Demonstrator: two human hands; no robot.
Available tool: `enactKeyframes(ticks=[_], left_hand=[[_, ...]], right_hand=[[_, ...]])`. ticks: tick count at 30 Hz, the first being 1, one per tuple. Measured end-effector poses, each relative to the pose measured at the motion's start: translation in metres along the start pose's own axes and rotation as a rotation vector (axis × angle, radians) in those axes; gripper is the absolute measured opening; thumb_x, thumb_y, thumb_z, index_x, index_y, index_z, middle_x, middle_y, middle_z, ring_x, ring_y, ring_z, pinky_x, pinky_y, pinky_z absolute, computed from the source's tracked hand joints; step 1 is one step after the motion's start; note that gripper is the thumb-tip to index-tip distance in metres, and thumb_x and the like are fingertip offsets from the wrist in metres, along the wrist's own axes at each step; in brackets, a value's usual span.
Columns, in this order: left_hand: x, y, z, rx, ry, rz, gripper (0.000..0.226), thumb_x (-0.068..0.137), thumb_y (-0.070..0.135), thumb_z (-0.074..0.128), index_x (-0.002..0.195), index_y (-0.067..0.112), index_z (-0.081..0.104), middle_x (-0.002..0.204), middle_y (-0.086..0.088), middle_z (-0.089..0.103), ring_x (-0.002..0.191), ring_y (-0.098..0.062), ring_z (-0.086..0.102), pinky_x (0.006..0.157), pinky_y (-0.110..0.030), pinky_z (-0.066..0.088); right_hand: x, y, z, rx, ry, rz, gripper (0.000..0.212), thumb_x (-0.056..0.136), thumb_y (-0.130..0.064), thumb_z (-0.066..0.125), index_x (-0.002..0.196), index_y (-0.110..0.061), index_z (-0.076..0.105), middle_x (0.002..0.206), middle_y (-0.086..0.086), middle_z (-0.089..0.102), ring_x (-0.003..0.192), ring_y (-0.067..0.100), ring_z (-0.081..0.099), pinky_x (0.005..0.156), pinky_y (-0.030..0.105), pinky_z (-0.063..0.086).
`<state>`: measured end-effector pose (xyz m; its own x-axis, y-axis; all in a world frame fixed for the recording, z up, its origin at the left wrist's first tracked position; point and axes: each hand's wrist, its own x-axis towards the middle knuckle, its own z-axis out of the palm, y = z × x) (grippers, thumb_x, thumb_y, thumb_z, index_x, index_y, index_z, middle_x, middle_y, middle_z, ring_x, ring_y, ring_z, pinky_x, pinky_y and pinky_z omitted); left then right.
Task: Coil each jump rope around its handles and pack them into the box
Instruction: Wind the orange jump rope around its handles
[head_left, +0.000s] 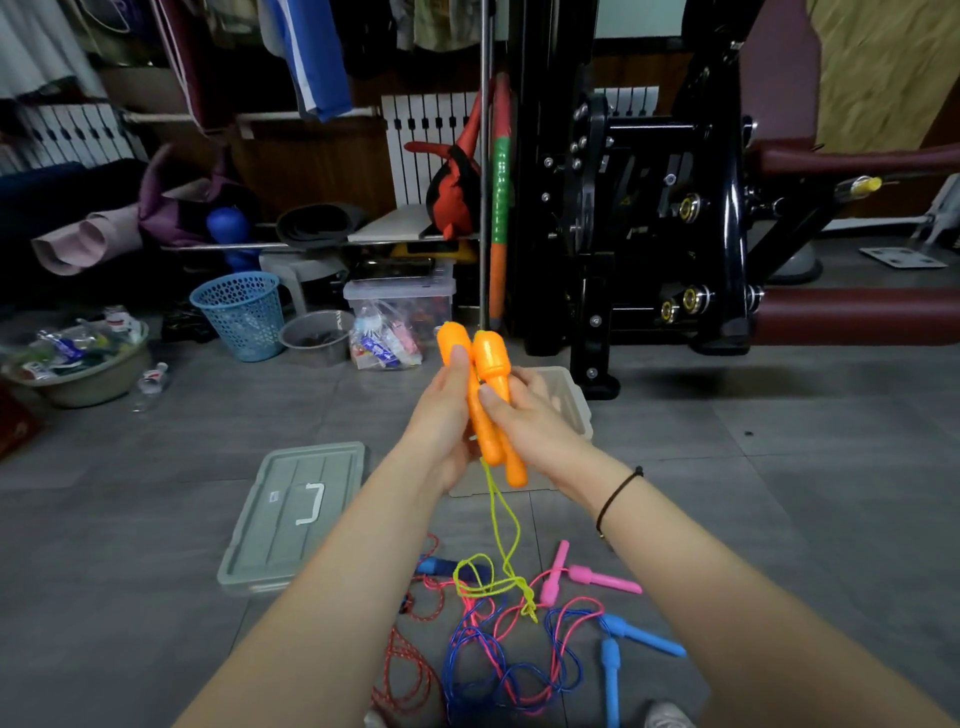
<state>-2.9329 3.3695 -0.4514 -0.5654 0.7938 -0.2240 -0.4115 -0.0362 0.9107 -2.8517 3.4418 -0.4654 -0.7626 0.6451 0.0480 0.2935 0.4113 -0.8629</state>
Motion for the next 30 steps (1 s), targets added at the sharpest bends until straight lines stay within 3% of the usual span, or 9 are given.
enactKeyframes(ticks=[2,4,7,9,14,19,23,25,30], left_hand=[[0.000,-0.003,0.002,0.113,-0.081,0.099,0.027,0.097,0.039,0.047,0.120,0.024,0.050,0.118,-0.009,0.066,0.108,-0.023,0.064,0.088,-0.042,0.053],[-0.001,-0.003,0.000,0.206,-0.153,0.102,0.030,0.095,0.023,0.056,0.123,0.024,0.045,0.120,-0.009,0.062,0.108,-0.022,0.063,0.081,-0.041,0.055],[-0.007,0.006,-0.004,0.221,-0.233,-0.013,0.017,0.096,0.019,0.053,0.112,0.014,0.053,0.098,-0.008,0.064,0.079,-0.016,0.066,0.059,-0.030,0.055],[-0.011,0.013,-0.009,0.215,-0.265,-0.085,0.013,0.096,0.017,0.051,0.105,0.009,0.056,0.082,-0.006,0.066,0.062,-0.011,0.063,0.055,-0.024,0.053],[-0.017,0.016,-0.017,0.283,-0.421,-0.143,0.032,0.093,0.010,0.052,0.125,0.003,0.051,0.117,-0.018,0.065,0.069,-0.010,0.061,0.067,-0.023,0.054],[-0.025,0.011,-0.011,0.291,-0.532,-0.180,0.038,0.085,0.010,0.059,0.122,0.003,0.053,0.125,-0.016,0.062,0.076,-0.013,0.062,0.073,-0.026,0.053],[-0.025,0.008,-0.011,0.322,-0.553,-0.235,0.039,0.085,0.014,0.065,0.120,-0.001,0.056,0.121,-0.026,0.061,0.084,-0.015,0.061,0.078,-0.024,0.053],[-0.026,0.009,-0.010,0.309,-0.561,-0.259,0.031,0.086,0.016,0.062,0.112,0.000,0.060,0.111,-0.020,0.068,0.080,-0.013,0.062,0.076,-0.023,0.053],[-0.031,0.016,-0.011,0.242,-0.602,-0.159,0.033,0.071,0.030,0.081,0.095,0.011,0.071,0.093,-0.007,0.068,0.082,-0.016,0.064,0.075,-0.028,0.054]], right_hand=[[-0.001,0.004,0.000,-0.036,-0.065,0.038,0.053,0.094,-0.054,0.033,0.144,-0.035,0.032,0.156,-0.008,0.010,0.142,0.027,0.009,0.117,0.047,0.015],[-0.001,0.006,-0.004,-0.010,-0.128,0.050,0.060,0.086,-0.060,0.035,0.141,-0.037,0.035,0.153,-0.006,0.017,0.139,0.028,0.023,0.114,0.048,0.026],[-0.003,0.008,-0.025,0.238,-0.344,0.052,0.024,0.089,-0.033,0.051,0.107,-0.020,0.059,0.108,-0.003,0.055,0.104,0.014,0.052,0.098,0.030,0.043],[-0.005,0.011,-0.043,0.406,-0.426,0.100,0.019,0.085,-0.031,0.053,0.098,-0.020,0.061,0.093,-0.008,0.063,0.108,0.015,0.051,0.101,0.039,0.037],[-0.003,0.020,-0.057,0.432,-0.139,0.297,0.037,0.093,-0.051,0.042,0.096,-0.024,0.069,0.105,-0.005,0.070,0.113,0.024,0.058,0.090,0.041,0.046],[-0.010,0.017,-0.048,0.618,-0.255,0.449,0.059,0.088,-0.068,0.036,0.093,-0.018,0.067,0.082,0.006,0.069,0.089,0.026,0.065,0.093,0.049,0.047],[-0.010,0.006,-0.049,0.929,-0.201,0.330,0.037,0.093,-0.047,0.045,0.093,-0.017,0.065,0.079,0.003,0.064,0.074,0.019,0.059,0.069,0.037,0.051],[-0.007,0.007,-0.050,0.952,-0.092,0.262,0.032,0.091,-0.041,0.046,0.092,-0.020,0.070,0.095,0.000,0.067,0.092,0.019,0.057,0.088,0.043,0.045],[-0.004,0.004,-0.050,0.597,0.123,0.033,0.012,0.076,-0.026,0.053,0.074,-0.024,0.064,0.079,-0.009,0.060,0.082,0.010,0.049,0.082,0.028,0.036]])
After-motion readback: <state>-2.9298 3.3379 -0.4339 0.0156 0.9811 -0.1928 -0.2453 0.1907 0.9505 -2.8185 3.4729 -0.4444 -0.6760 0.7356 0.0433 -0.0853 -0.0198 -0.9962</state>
